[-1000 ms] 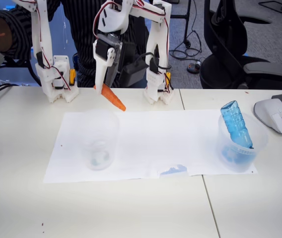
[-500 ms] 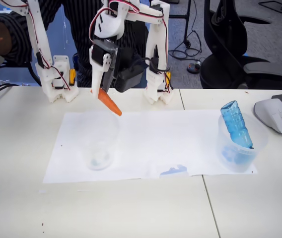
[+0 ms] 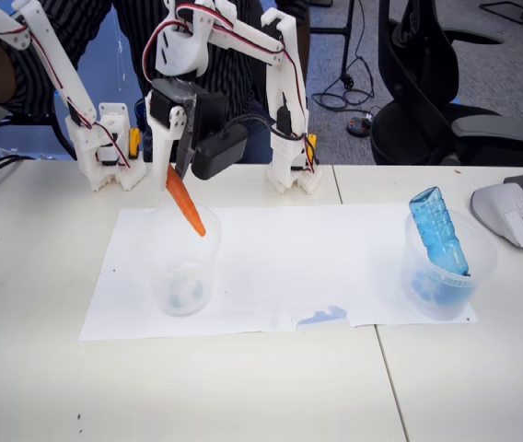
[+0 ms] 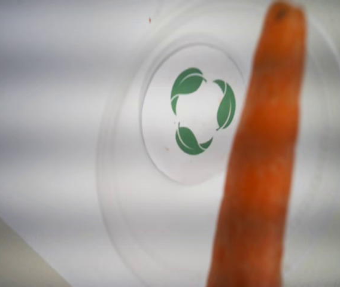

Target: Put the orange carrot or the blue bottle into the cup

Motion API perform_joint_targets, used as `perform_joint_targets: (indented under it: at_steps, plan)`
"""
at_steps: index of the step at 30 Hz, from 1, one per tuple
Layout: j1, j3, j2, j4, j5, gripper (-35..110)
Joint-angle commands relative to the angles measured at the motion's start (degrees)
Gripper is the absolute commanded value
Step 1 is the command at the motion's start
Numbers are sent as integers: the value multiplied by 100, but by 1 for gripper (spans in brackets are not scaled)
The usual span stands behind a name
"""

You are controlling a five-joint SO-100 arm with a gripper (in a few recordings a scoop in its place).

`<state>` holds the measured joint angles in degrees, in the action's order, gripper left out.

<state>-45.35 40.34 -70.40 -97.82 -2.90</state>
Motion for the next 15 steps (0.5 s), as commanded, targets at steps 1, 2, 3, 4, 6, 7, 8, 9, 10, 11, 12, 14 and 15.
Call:
perform_joint_targets:
  at_steps: [1,2,3,4,6,7,8,9,10,11,12,14,15]
  plan:
    - [-185,-967,-9,-88,44,14]
    - [-185,-1020,62,-88,44,14]
    - [-185,-1046,123,-88,44,14]
    - [-185,-1055,176,-88,44,14]
    - [-185,-1055,193,-88,44,14]
    - [-185,-1055,202,-88,44,14]
    - [-185,-1072,193,-88,44,14]
    - [-185,-1090,193,-88,44,14]
    - [-185,-1125,193,-88,44,14]
    - [-176,-1125,193,-88,44,14]
    - [-176,-1134,193,-88,44,14]
    - [-176,-1143,185,-88,35,14]
    - [-185,-1143,185,-88,35,14]
